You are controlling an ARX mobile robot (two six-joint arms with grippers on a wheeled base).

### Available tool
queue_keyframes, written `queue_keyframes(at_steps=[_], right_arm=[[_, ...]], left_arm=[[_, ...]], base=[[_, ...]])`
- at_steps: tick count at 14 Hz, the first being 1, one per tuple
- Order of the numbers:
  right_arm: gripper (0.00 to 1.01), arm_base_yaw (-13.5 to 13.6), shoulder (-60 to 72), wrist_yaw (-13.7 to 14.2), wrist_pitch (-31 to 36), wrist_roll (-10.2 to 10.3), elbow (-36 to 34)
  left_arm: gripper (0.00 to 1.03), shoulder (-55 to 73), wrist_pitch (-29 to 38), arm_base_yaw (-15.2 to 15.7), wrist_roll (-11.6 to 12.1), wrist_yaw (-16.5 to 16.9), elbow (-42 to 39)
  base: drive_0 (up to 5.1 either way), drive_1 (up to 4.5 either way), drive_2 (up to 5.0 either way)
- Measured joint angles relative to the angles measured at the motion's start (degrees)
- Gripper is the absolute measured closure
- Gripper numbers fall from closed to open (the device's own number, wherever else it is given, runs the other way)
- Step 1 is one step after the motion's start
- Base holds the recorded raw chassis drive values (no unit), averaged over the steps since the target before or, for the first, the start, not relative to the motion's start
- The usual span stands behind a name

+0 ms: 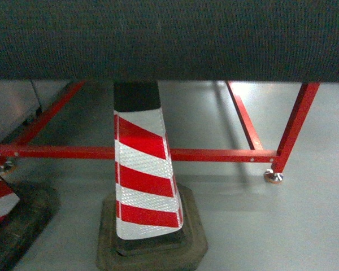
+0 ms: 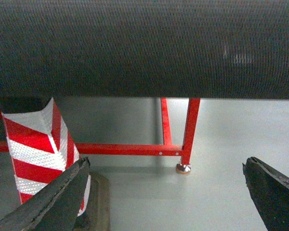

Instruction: Pick blue part to blue bin on bottom shelf

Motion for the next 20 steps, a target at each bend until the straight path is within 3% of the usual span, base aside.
queue_keyframes(at_steps=[20], right_arm=[[0.03,0.00,0.00,0.00,0.44,0.02,0.02]], left_arm=[[0.05,0.00,0.50,0.00,-0.02,0.07,0.02]], base=[[0.0,0.00,0.0]])
